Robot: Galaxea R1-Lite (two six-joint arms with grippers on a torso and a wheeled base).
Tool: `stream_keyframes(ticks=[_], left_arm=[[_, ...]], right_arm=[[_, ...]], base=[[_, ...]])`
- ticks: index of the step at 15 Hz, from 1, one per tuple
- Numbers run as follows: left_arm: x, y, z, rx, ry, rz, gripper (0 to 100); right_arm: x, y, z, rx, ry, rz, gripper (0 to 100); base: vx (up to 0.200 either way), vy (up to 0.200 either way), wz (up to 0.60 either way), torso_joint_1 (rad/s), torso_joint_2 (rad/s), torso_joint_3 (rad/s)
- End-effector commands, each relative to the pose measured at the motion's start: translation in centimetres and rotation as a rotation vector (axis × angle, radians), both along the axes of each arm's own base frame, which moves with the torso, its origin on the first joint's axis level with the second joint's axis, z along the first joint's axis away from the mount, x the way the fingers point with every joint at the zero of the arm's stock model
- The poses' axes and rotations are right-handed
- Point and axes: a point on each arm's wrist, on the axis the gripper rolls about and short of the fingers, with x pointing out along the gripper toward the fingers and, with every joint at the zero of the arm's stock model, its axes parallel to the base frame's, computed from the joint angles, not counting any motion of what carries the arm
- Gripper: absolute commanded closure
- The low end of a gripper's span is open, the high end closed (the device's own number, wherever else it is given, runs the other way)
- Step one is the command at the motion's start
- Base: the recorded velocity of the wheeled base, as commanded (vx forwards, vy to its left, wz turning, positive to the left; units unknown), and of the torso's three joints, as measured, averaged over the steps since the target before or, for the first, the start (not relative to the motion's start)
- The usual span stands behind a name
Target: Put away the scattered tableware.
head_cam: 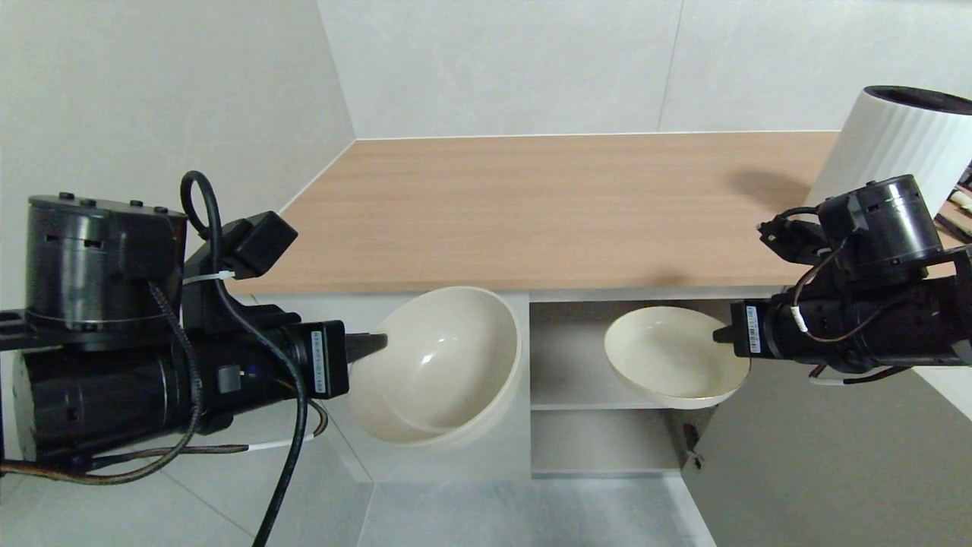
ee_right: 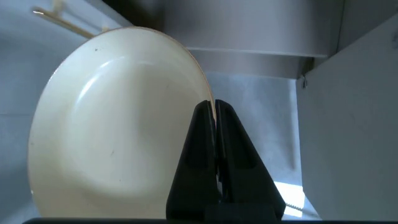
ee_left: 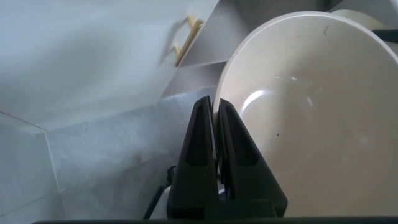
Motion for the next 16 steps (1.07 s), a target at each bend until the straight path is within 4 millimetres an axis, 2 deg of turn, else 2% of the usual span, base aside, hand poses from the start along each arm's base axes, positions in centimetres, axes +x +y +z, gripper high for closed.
stream_keyframes(ticks=[1,10,16], left_arm=[[0.2,-0.1,-0.2,0.003,0.006,-0.001,100],[0.1,-0.2,-0.4,0.007,0.012,-0.007,100],[0.2,-0.3,-0.6,0.009,0.020,-0.008,100]], right_arm=[[0.2,0.1,-0.4,-0.005,0.012,0.000,100],[0.7,0.3,-2.4,-0.041,-0.008,0.029,100],[1.1,0.6,-3.4,-0.054,0.020,0.036,100]], base=[[0.000,0.000,0.00,-0.183,0.45,0.251],[0.000,0.000,0.00,-0.184,0.47,0.288],[0.000,0.000,0.00,-0.124,0.42,0.292]])
